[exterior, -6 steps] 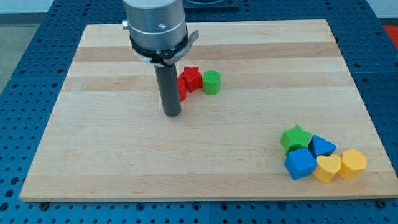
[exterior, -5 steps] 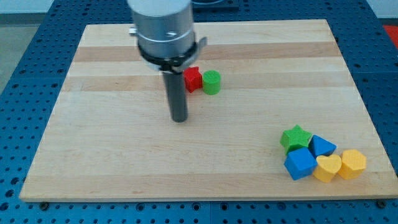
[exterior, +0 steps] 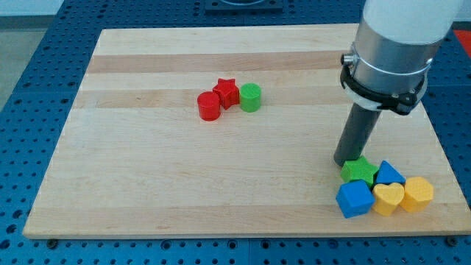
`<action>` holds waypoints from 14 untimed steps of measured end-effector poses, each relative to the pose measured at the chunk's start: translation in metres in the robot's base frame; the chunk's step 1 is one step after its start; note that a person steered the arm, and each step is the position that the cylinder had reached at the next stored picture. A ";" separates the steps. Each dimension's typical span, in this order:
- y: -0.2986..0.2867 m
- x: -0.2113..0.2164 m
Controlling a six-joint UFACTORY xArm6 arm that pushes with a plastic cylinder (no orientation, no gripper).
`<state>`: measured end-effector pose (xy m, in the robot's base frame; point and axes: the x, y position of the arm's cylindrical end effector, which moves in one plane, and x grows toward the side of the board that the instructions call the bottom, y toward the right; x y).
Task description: Separate green star from blue blocks
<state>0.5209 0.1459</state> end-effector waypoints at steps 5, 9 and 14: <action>0.059 0.008; -0.130 -0.019; -0.153 0.086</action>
<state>0.6068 -0.0076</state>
